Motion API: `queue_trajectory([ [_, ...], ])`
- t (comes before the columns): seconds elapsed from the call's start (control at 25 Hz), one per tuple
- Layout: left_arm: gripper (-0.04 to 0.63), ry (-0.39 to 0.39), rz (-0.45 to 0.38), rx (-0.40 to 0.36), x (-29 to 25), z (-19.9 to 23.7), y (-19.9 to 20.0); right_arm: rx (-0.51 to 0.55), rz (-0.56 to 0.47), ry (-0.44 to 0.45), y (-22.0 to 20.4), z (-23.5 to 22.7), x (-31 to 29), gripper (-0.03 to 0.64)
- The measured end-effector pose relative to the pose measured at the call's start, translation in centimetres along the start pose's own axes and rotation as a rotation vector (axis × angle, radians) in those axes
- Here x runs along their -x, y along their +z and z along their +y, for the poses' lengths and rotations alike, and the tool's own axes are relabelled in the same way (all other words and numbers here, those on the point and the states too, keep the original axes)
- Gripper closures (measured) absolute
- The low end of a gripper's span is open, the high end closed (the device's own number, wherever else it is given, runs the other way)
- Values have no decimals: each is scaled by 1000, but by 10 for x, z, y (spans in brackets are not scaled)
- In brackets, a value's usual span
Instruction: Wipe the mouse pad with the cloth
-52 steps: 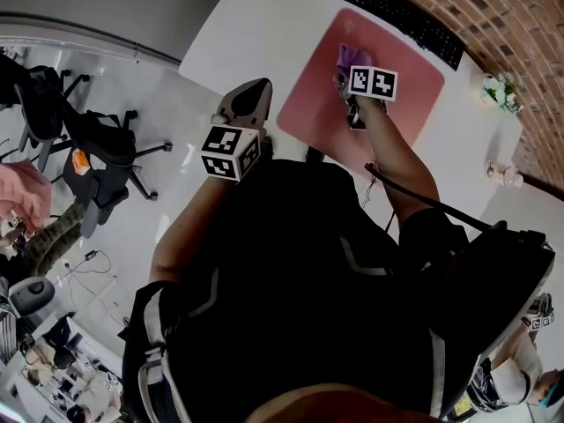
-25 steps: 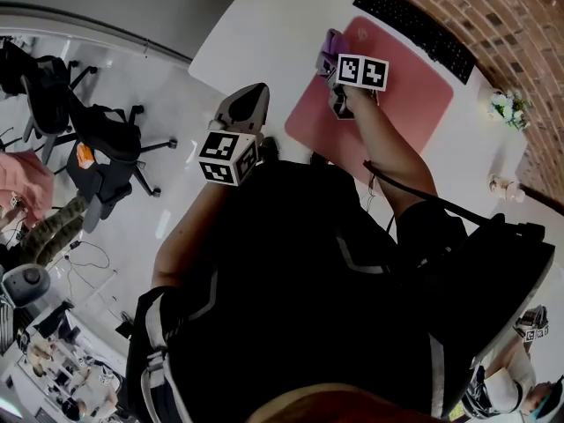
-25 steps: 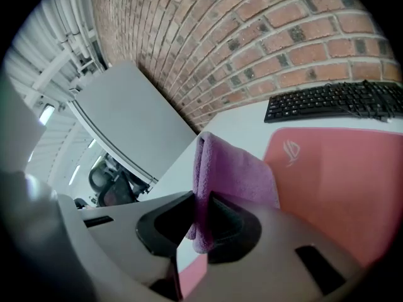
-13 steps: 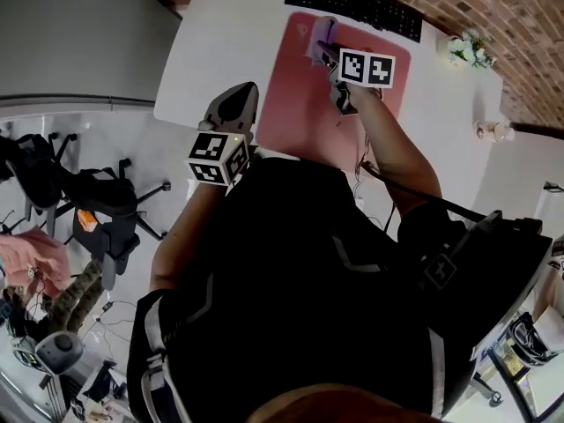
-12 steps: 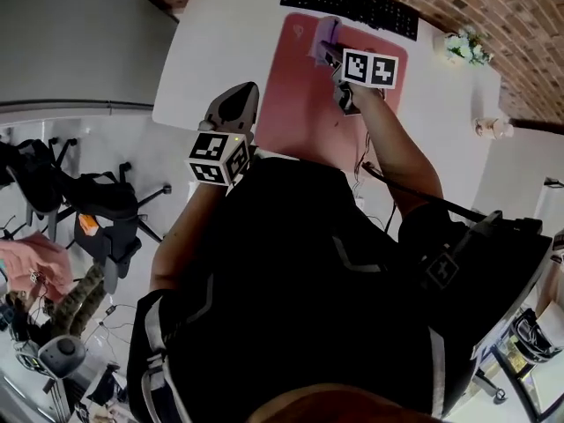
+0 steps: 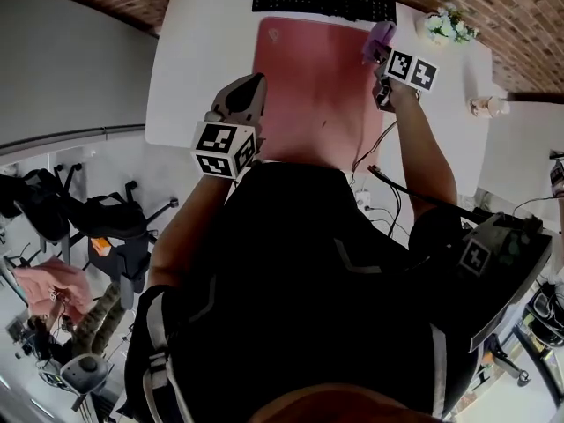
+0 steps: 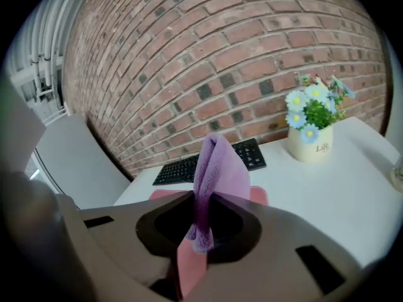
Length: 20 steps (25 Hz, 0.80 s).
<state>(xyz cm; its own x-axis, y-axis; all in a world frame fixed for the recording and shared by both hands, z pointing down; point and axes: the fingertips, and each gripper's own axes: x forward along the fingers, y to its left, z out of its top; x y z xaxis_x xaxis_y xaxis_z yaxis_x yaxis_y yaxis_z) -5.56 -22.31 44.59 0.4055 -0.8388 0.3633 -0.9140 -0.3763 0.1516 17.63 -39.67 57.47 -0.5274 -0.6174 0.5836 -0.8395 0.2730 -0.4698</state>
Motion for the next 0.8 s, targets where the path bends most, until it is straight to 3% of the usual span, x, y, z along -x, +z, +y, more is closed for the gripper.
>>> queue_trajectory([
  [0.24,591,27,33,-9,-4,-2,-10,91,24,-223,2,-70,13,563],
  [0.56,591,47,55,14,1,2,-19,120,64,-278,-9,-90,-6,563],
  [0.8,591,50,56,25,3,5,-18,87,-3,-336,3,-106,21,563],
])
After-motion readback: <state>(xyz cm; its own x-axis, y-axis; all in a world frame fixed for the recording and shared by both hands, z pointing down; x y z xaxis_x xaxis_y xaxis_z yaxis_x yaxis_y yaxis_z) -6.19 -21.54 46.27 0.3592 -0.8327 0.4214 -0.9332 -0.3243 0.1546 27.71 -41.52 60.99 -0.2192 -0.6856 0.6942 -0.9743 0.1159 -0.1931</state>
